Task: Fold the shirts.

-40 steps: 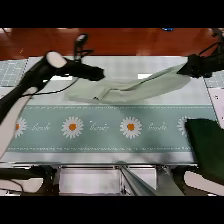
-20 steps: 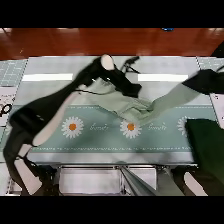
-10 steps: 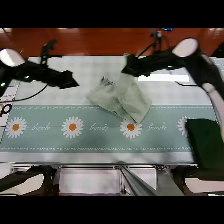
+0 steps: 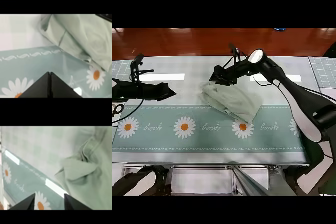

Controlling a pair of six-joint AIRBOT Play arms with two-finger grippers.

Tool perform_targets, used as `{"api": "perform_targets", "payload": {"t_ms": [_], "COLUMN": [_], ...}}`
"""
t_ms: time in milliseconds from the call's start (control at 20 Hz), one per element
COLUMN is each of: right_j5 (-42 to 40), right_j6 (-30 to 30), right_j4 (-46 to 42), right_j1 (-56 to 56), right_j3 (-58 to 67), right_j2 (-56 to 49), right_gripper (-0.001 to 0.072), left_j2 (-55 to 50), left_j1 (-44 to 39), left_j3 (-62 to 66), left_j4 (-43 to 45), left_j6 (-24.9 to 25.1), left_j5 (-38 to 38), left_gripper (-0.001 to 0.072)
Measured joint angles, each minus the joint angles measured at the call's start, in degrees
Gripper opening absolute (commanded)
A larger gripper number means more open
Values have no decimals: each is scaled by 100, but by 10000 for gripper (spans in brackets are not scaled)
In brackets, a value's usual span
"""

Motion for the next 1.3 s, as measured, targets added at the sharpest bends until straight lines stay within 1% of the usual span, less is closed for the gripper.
{"api": "perform_targets", "payload": {"t_ms": [100,150,200,300,400,500,550,650,700,800,950,1100,1150,1200,1300], "right_j5": [564,868,1154,1716,1812,1333,953,74,-367,-1034,-1578,-1670,-1657,-1602,-1504], "right_j6": [-9,0,50,284,605,1023,1231,1464,1456,1226,581,-334,-553,-732,-979], "right_j4": [-66,-240,-581,-1707,-2756,-3346,-3440,-3195,-2907,-2190,-1045,210,553,809,1038], "right_j1": [-343,-557,-776,-1231,-1600,-1937,-2061,-2190,-2214,-2175,-2076,-2028,-2009,-1971,-1843], "right_j3": [37,44,15,-317,-1158,-2490,-3257,-4612,-5198,-5960,-6378,-6334,-6258,-6146,-5873], "right_j2": [299,535,820,1657,2590,3580,4028,4603,4739,4680,4072,3335,3121,2909,2549], "right_gripper": [416,416,416,417,418,419,420,419,419,419,418,414,407,352,67], "left_j2": [48,103,190,485,863,1298,1506,1847,1961,2107,2192,2223,2227,2225,2201], "left_j1": [254,433,610,984,1211,1298,1292,1193,1110,874,457,188,138,103,57], "left_j3": [157,278,382,505,448,186,-13,-433,-638,-1025,-1440,-1626,-1657,-1685,-1714], "left_j4": [-20,-63,-116,-225,-295,-356,-356,-367,-363,-382,-389,-407,-407,-407,-411], "left_j6": [-57,-98,-114,-149,-149,-149,-149,-149,-149,-151,-164,-173,-173,-173,-177], "left_j5": [74,81,81,87,170,219,236,319,275,293,306,332,350,363,424], "left_gripper": [16,16,16,16,16,16,16,16,16,16,16,16,16,16,16]}}
